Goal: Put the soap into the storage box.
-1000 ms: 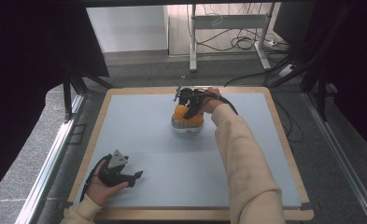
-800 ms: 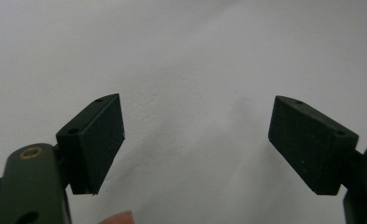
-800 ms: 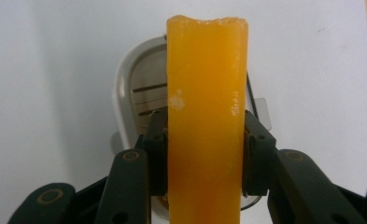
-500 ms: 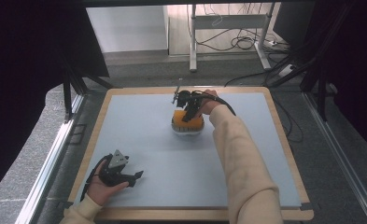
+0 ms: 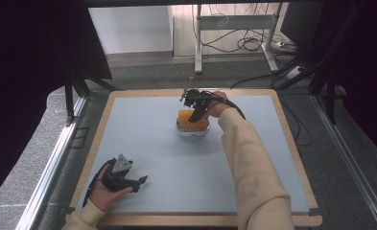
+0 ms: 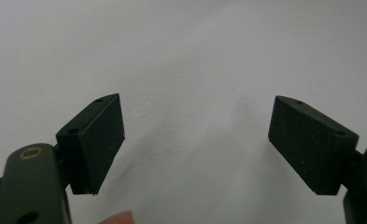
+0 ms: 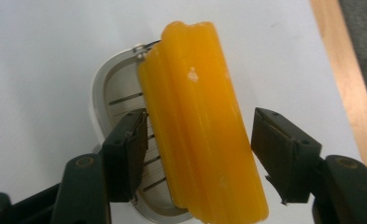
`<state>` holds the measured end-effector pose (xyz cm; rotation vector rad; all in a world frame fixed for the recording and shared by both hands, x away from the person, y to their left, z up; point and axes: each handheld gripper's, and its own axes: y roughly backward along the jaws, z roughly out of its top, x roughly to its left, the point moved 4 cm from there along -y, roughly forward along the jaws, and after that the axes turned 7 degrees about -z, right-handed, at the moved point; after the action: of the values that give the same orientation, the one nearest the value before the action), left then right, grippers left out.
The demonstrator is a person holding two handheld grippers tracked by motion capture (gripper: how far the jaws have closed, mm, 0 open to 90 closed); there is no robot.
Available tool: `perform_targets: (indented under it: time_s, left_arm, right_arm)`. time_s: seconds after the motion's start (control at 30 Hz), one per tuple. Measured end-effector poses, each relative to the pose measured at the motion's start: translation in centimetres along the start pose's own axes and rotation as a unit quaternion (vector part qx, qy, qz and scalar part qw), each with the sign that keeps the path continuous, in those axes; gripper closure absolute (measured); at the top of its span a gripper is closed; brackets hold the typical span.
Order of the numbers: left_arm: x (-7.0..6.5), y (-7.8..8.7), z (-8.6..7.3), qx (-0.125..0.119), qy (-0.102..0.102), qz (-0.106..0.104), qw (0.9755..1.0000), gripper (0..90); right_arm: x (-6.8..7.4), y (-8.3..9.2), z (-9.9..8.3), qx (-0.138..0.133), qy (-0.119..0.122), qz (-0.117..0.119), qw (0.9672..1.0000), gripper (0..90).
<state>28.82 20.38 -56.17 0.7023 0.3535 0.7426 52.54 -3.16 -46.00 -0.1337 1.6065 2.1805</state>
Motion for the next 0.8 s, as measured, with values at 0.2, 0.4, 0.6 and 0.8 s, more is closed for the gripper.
perform_targets:
  time_s: [0.2,0.4,0.6,0.8]
  left_arm:
    - [0.0,0.0,0.0,-0.001,0.001,0.000,1.0000,18.7]
    - [0.0,0.1,0.0,-0.001,0.001,0.000,1.0000,18.7]
    - [-0.1,0.1,0.0,0.001,0.000,0.001,1.0000,18.7]
    - [-0.1,0.2,-0.1,0.000,0.001,0.004,1.0000,18.7]
  right_arm:
    - [-0.3,0.2,0.1,-0.002,-0.026,-0.006,0.9996,32.7]
    - [-0.1,0.4,0.2,-0.012,-0.041,-0.009,0.9991,32.4]
    - [0.4,1.4,-0.5,-0.037,-0.078,-0.009,0.9962,31.2]
    - [1.2,2.4,-1.8,-0.052,-0.104,-0.017,0.9931,30.1]
